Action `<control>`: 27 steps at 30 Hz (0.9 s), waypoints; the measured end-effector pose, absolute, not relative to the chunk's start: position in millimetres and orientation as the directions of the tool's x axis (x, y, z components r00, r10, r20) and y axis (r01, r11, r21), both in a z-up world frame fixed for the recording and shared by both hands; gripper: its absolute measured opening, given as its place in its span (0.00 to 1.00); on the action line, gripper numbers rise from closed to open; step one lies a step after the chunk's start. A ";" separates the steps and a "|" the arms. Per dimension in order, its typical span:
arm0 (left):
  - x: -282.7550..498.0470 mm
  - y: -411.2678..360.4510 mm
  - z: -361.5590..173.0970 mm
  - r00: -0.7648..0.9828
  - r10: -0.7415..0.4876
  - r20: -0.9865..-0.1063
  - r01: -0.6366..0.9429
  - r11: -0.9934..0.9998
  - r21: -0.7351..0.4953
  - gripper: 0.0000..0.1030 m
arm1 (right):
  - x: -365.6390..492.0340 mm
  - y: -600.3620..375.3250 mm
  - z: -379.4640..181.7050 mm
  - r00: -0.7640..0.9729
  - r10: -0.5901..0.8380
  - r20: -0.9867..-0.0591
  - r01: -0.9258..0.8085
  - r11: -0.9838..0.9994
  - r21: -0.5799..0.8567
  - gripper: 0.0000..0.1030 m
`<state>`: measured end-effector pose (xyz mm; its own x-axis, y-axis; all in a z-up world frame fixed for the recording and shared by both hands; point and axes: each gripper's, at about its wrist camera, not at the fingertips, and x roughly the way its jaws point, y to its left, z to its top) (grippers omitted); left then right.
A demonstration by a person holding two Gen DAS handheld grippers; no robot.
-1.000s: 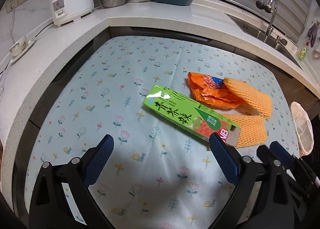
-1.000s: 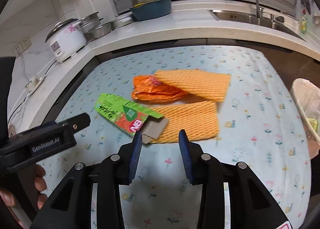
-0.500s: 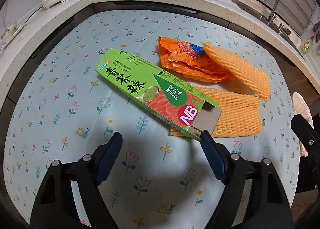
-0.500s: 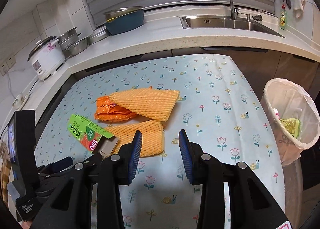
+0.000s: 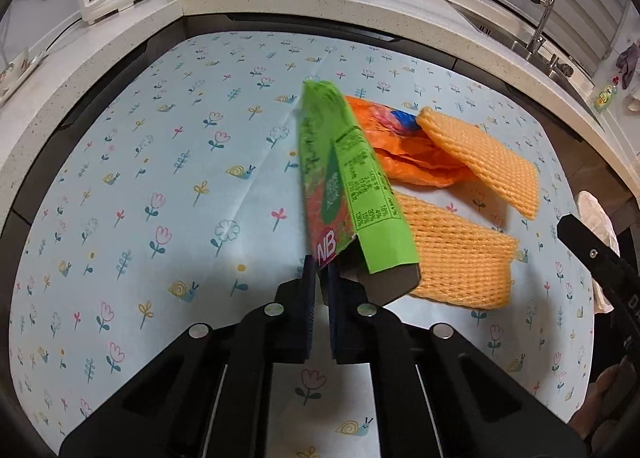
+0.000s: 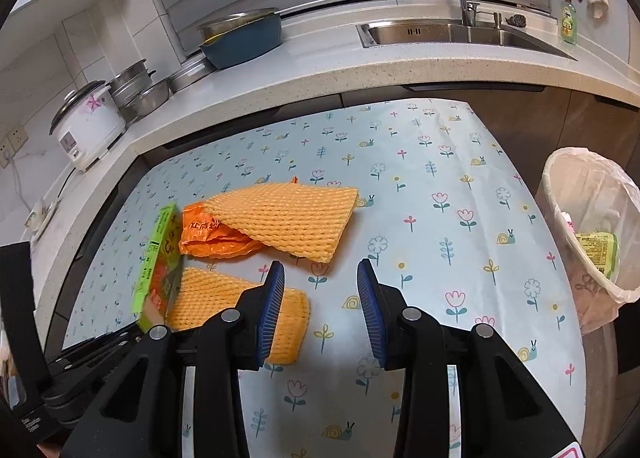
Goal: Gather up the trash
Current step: 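Lift the drink box with the left gripper while the right grasps an orange mesh sleeve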
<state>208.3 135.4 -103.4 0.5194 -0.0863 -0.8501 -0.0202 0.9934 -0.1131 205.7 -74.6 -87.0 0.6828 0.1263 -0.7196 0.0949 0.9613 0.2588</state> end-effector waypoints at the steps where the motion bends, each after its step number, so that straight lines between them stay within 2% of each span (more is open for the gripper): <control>1: 208.2 136.7 -99.7 0.532 -0.081 -0.843 -0.015 0.994 -0.105 0.04 | 209.4 -75.8 -88.5 0.681 0.127 -0.721 0.101 0.959 0.264 0.35; 12: 222.7 150.7 -75.5 0.598 -0.045 -0.801 -0.035 0.996 -0.082 0.04 | 246.1 -88.4 -109.7 0.659 0.129 -0.741 0.142 0.946 0.291 0.38; 19: 235.0 147.1 -68.5 0.618 -0.056 -0.784 -0.018 0.996 -0.086 0.04 | 260.0 -94.9 -120.5 0.653 0.167 -0.739 0.140 0.932 0.334 0.48; 25: 240.7 134.0 -65.6 0.629 -0.079 -0.773 0.014 0.996 -0.090 0.04 | 271.1 -93.7 -127.0 0.643 0.189 -0.742 0.128 0.929 0.347 0.47; 27: 241.8 129.7 -64.4 0.633 -0.085 -0.770 0.023 0.996 -0.091 0.04 | 273.3 -93.4 -130.0 0.636 0.195 -0.747 0.125 0.929 0.349 0.41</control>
